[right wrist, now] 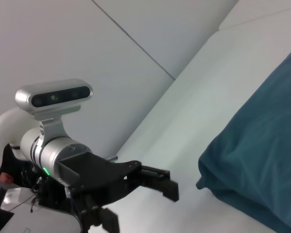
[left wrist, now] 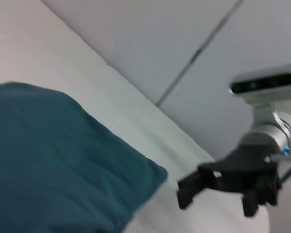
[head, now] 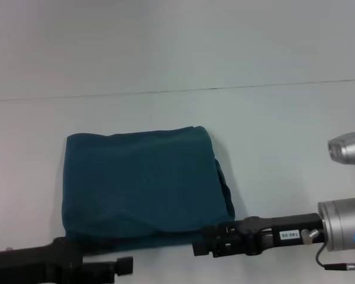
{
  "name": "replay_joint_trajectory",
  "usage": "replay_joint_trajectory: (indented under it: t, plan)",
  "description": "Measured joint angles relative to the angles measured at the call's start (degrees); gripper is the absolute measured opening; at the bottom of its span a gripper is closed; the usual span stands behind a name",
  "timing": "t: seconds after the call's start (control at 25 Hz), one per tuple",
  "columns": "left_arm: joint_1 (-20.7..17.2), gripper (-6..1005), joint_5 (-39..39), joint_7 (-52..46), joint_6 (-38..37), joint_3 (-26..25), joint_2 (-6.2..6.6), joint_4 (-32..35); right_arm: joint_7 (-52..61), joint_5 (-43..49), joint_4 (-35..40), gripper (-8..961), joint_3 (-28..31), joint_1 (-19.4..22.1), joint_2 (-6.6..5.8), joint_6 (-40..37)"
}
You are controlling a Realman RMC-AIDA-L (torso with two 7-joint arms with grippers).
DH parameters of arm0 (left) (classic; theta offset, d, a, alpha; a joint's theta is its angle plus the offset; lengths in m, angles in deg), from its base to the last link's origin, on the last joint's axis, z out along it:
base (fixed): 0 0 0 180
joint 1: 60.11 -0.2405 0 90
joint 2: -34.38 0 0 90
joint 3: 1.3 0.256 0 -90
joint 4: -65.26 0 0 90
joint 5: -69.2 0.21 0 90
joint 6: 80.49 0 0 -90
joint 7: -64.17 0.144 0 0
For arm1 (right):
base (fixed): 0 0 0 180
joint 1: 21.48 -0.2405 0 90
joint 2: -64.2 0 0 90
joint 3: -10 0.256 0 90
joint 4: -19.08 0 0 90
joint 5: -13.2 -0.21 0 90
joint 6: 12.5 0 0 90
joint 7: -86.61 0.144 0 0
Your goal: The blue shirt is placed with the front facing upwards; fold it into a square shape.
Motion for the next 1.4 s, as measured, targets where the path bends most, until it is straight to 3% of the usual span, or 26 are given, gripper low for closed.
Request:
replay_joint_trajectory:
  t: [0.36, 1.0, 1.4]
  plan:
    - [-0.16, 935, -0.33, -0.63, 0.55, -7.31, 0.43, -0.41, -0.47, -0.08, -1.18, 855, 0.34, 0.46, 0.01, 0.28]
    - [-0.01, 935, 0.15, 0.70, -0.08, -5.87, 0.36, -0.37, -0.48, -0.08, -0.89, 855, 0.78, 0.52, -0.11, 0.16]
    - [-0.45, 935, -0.27, 9.56, 0.27, -5.05, -0.14, -1.29, -1.73, -0.08, -0.71, 855, 0.74, 0.59, -0.10, 0.35]
